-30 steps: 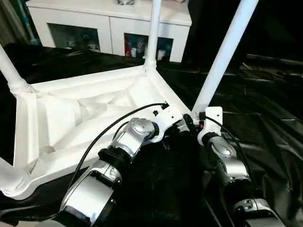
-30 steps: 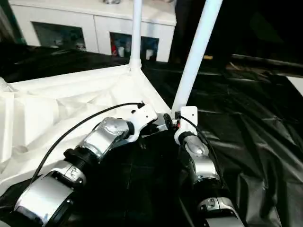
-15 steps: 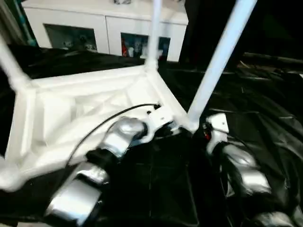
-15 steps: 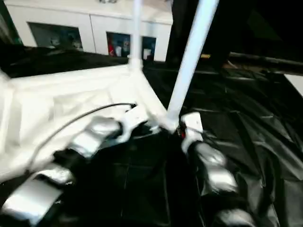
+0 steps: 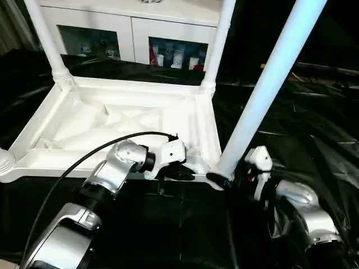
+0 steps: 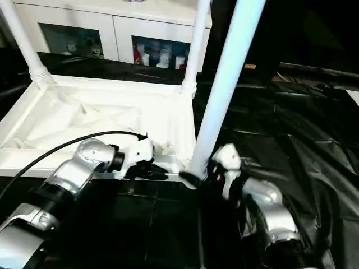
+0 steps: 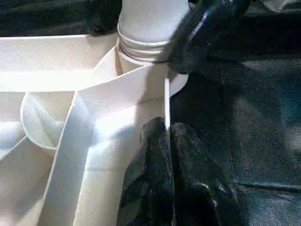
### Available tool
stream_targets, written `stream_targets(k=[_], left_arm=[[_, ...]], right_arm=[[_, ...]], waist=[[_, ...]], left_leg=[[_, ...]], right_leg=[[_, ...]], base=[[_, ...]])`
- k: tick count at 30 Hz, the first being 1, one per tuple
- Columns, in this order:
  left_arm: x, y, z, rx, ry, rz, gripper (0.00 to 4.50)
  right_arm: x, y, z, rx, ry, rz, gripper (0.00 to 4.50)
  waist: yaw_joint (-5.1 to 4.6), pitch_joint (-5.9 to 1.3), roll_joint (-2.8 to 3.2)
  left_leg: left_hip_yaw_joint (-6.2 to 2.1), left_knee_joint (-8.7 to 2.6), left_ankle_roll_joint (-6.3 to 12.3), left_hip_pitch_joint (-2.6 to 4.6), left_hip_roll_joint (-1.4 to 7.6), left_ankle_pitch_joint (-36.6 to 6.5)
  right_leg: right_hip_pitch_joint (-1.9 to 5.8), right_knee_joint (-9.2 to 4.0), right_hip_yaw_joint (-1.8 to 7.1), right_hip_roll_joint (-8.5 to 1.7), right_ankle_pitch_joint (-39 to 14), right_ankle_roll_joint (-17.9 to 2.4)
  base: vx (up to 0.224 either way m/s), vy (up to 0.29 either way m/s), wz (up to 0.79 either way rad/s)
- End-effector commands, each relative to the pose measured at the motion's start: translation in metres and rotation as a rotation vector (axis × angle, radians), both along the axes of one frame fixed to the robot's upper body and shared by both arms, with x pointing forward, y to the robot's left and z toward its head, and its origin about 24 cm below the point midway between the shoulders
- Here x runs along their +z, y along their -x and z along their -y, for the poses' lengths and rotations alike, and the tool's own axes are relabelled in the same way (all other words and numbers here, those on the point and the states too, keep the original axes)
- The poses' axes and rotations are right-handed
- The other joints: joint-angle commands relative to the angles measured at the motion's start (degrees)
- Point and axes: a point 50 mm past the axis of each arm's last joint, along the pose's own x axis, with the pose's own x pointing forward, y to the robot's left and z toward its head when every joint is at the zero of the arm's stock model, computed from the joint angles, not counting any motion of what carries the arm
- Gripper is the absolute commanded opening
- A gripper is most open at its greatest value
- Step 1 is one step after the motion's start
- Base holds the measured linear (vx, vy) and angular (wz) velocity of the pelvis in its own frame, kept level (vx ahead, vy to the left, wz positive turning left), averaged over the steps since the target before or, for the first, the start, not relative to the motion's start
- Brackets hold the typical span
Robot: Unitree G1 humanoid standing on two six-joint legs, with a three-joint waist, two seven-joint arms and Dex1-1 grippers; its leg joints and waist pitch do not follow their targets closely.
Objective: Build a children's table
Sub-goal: Rotate leg to tighten
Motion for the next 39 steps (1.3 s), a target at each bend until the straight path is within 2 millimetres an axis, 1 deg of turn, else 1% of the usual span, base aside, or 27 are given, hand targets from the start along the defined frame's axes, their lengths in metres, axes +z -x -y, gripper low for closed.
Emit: stream_targets(k=[1, 3, 4, 5, 9, 13, 15, 16, 17, 18, 19, 20, 21, 22, 23, 24, 25, 26, 29, 30, 31, 32, 33, 35, 36, 38, 39], left_arm=[[-0.016, 0.01, 0.0, -0.012, 0.024, -0.087, 0.0], [-0.016, 0.01, 0.0, -0.012, 0.023, -0.088, 0.0], [-0.016, 0.011, -0.001, -0.011, 0.022, -0.088, 0.0], [-0.016, 0.011, -0.001, -0.011, 0.023, -0.088, 0.0], [-0.016, 0.011, -0.001, -0.01, 0.022, -0.088, 0.0], [-0.016, 0.011, -0.001, -0.01, 0.021, -0.089, 0.0], [-0.019, 0.009, 0.0, 0.027, 0.01, -0.085, 0.0], [-0.021, 0.005, 0.003, 0.081, -0.003, -0.076, 0.0], [-0.022, 0.002, 0.006, 0.124, 0.002, -0.063, 0.0], [-0.022, 0.002, 0.006, 0.124, 0.002, -0.063, 0.0], [-0.022, -0.001, 0.01, 0.164, 0.012, -0.059, 0.0], [-0.023, -0.004, 0.014, 0.2, 0.016, -0.053, 0.0], [-0.023, -0.006, 0.018, 0.223, 0.019, -0.044, 0.0], [-0.023, -0.009, 0.026, 0.261, 0.02, -0.033, 0.0], [-0.023, -0.011, 0.03, 0.282, 0.02, -0.025, 0.0], [-0.023, -0.016, 0.043, 0.362, 0.023, -0.025, 0.0], [-0.023, -0.016, 0.043, 0.366, 0.023, -0.025, 0.0], [-0.022, -0.02, 0.051, 0.423, 0.021, -0.03, 0.0], [-0.022, -0.021, 0.058, 0.457, 0.02, -0.026, 0.0], [-0.022, -0.022, 0.061, 0.468, 0.017, -0.027, 0.0], [-0.022, -0.022, 0.064, 0.473, 0.013, -0.02, 0.0], [-0.022, -0.022, 0.065, 0.473, 0.007, -0.016, 0.0], [-0.022, -0.022, 0.066, 0.471, 0.003, -0.015, 0.0], [-0.022, -0.022, 0.067, 0.466, 0.001, -0.013, 0.0], [-0.022, -0.022, 0.066, 0.457, -0.002, -0.011, 0.0], [-0.022, -0.022, 0.064, 0.446, -0.006, -0.007, 0.0], [-0.022, -0.022, 0.062, 0.437, -0.01, -0.008, 0.0]], right_arm=[[0.002, 0.001, 0.001, 0.019, 0.025, 0.006, 3.47], [0.002, 0.001, 0.001, 0.022, 0.025, 0.004, 3.34], [0.002, 0.001, 0.001, 0.024, 0.023, 0.001, 3.15], [0.003, 0.001, 0.002, 0.024, 0.02, 0.0, 3.15], [0.003, 0.0, 0.002, 0.02, 0.013, -0.002, 2.82], [0.003, 0.0, 0.002, 0.015, 0.005, -0.007, 2.69], [-0.002, -0.001, 0.002, -0.043, 0.001, -0.016, 2.69], [-0.007, -0.004, 0.002, -0.123, 0.007, -0.025, 2.68], [-0.011, -0.008, 0.003, -0.194, 0.017, -0.031, 2.68], [-0.011, -0.008, 0.003, -0.194, 0.017, -0.031, 2.67], [-0.013, -0.012, 0.003, -0.259, 0.03, -0.027, 2.67], [-0.016, -0.016, 0.004, -0.332, 0.041, -0.024, 2.67], [-0.017, -0.02, 0.003, -0.395, 0.035, -0.022, 2.67], [-0.018, -0.024, 0.0, -0.485, 0.029, -0.024, 2.67], [-0.019, -0.027, -0.001, -0.536, 0.024, -0.028, 2.67], [-0.022, -0.034, -0.008, -0.642, 0.038, -0.044, 2.67], [-0.022, -0.035, -0.009, -0.646, 0.039, -0.045, 2.67], [-0.023, -0.039, -0.014, -0.7, 0.055, -0.053, 2.67], [-0.024, -0.042, -0.02, -0.727, 0.069, -0.063, 2.67], [-0.024, -0.044, -0.024, -0.729, 0.076, -0.059, 2.67], [-0.023, -0.045, -0.027, -0.729, 0.077, -0.056, 2.67], [-0.023, -0.046, -0.03, -0.729, 0.072, -0.055, 2.67], [-0.023, -0.047, -0.032, -0.73, 0.067, -0.052, 2.67], [-0.02, -0.047, -0.037, -0.693, 0.019, -0.05, 2.67], [-0.018, -0.047, -0.037, -0.678, -0.02, -0.048, 3.22], [-0.016, -0.047, -0.036, -0.671, -0.062, -0.044, 3.36], [-0.013, -0.048, -0.033, -0.667, -0.071, -0.029, 3.39]], waist=[[0.09, -3.06, -1.0], [0.16, -3.06, -0.88], [0.14, -3.11, -0.94], [0.17, -3.11, -0.93], [0.25, -3.41, -1.02], [0.26, -3.4, -0.98], [0.23, -3.34, -0.97], [0.16, -3.3, -0.98], [0.07, -3.12, -0.93], [-0.04, -2.95, -0.88], [-0.12, -2.96, -1.1], [-0.28, -2.93, -0.96], [-0.48, -2.97, -1.02], [-0.7, -2.9, -1.0], [-0.73, -2.99, -0.98], [-0.97, -2.99, -0.86], [-1.07, -2.93, -0.88], [-1.17, -3.01, -0.81], [-1.02, -3.08, -0.92], [-0.87, -3.24, -0.9], [-0.81, -3.29, -1.01], [-0.82, -3.34, -1.03], [-0.78, -3.4, -1.02], [-0.61, -3.43, -1.02], [-0.64, -3.43, -1.06], [-0.61, -3.45, -1.07], [-0.68, -3.3, -0.91]], left_leg=[[-1.54, -3.59, 4.85, 0.35, 3.83, -10.11], [-1.58, -3.62, 4.53, 0.38, 3.82, -10.11], [-1.58, -3.6, 4.49, 0.37, 3.82, -10.02], [-1.6, -3.58, 4.48, 0.37, 3.81, -9.88], [-1.49, -3.32, 5.24, 0.33, 3.71, -7.66], [-1.46, -3.26, 5.29, 0.34, 3.67, -8.05], [-1.46, -3.29, 5.0, 0.38, 3.63, -8.56], [-1.47, -3.31, 4.8, 0.33, 3.63, -8.93], [-1.53, -3.5, 4.04, 0.5, 3.64, -10.29], [-1.55, -3.62, 3.46, 0.59, 3.64, -11.4], [-1.74, -3.71, 2.28, 0.68, 3.64, -12.86], [-1.9, -3.8, 1.41, 0.64, 3.68, -13.47], [-2.06, -3.9, 0.91, 0.64, 3.68, -14.37], [-2.03, -3.93, 0.67, 0.56, 3.64, -14.67], [-2.09, -3.87, 0.11, 0.99, 3.61, -15.54], [-2.08, -3.86, 0.09, 0.78, 3.49, -15.46], [-2.06, -3.91, -0.07, 0.8, 3.5, -15.71], [-2.06, -3.81, -0.1, 0.98, 3.38, -16.3], [-2.04, -3.72, 0.66, 0.84, 3.3, -15.9], [-1.87, -3.61, 1.37, 0.82, 3.26, -14.56], [-1.82, -3.58, 1.67, 0.79, 3.29, -14.08], [-1.78, -3.53, 2.27, 0.57, 3.19, -13.0], [-1.74, -3.49, 2.73, 0.43, 3.18, -12.18], [-1.67, -3.39, 3.44, 0.53, 3.25, -11.95], [-1.67, -3.39, 3.62, 0.45, 3.23, -11.8], [-1.68, -3.41, 4.04, 0.38, 3.26, -11.73], [-1.82, -3.59, 4.05, 0.33, 3.38, -12.38]], right_leg=[[2.51, -4.44, 2.84, -4.79, -12.72, -12.61], [2.49, -4.47, 2.87, -4.82, -13.53, -12.18], [2.52, -4.45, 2.86, -4.81, -13.5, -12.07], [2.53, -4.43, 2.86, -4.82, -13.43, -12.0], [2.71, -3.97, 2.83, -4.73, -9.95, -12.6], [2.72, -3.96, 2.81, -4.69, -9.91, -12.88], [2.6, -4.1, 2.8, -4.69, -10.96, -12.68], [2.58, -4.13, 2.79, -4.65, -11.55, -12.54], [2.36, -4.49, 2.78, -4.66, -14.13, -11.98], [2.15, -4.75, 2.76, -4.66, -16.25, -11.56], [2.28, -5.08, 2.72, -4.87, -20.17, -10.47], [2.12, -5.18, 2.76, -4.89, -22.03, -9.86], [2.17, -5.22, 2.72, -4.9, -22.93, -9.41], [1.95, -5.32, 2.79, -4.85, -23.46, -9.14], [1.71, -5.51, 2.78, -4.92, -24.34, -8.91], [1.81, -5.49, 2.87, -4.88, -23.88, -8.92], [1.73, -5.55, 2.86, -4.83, -24.07, -8.89], [1.64, -5.67, 2.84, -4.79, -24.6, -8.79], [1.8, -5.68, 2.91, -4.79, -23.46, -8.51], [1.85, -5.47, 2.99, -4.68, -20.48, -8.79], [1.92, -5.36, 3.01, -4.66, -19.25, -9.0], [2.1, -5.12, 2.97, -4.6, -17.21, -9.46], [2.23, -4.97, 2.94, -4.58, -15.9, -9.66], [2.23, -4.95, 2.95, -4.71, -14.96, -10.05], [2.31, -4.9, 2.94, -4.66, -14.74, -10.18], [2.41, -4.86, 2.9, -4.61, -14.46, -10.27], [2.35, -4.99, 2.82, -4.68, -15.56, -10.22]], base=[[0.0, 0.0, 0.0], [0.0, 0.0, 0.0], [0.0, 0.0, 0.0], [0.0, 0.0, 0.0], [0.0, 0.0, 0.0], [0.0, 0.0, 0.0], [0.0, 0.0, 0.0], [0.0, 0.0, 0.0], [0.0, 0.0, 0.0], [0.0, 0.0, 0.0], [0.0, 0.0, 0.0], [0.0, 0.0, 0.0], [0.0, 0.0, 0.0], [0.0, 0.0, 0.0], [0.0, 0.0, 0.0], [0.0, 0.0, 0.0], [0.0, 0.0, 0.0], [0.0, 0.0, 0.0], [0.0, 0.0, 0.0], [0.0, 0.0, 0.0], [0.0, 0.0, 0.0], [0.0, 0.0, 0.0], [0.0, 0.0, 0.0], [0.0, 0.0, 0.0], [0.0, 0.0, 0.0], [0.0, 0.0, 0.0], [0.0, 0.0, 0.0]])
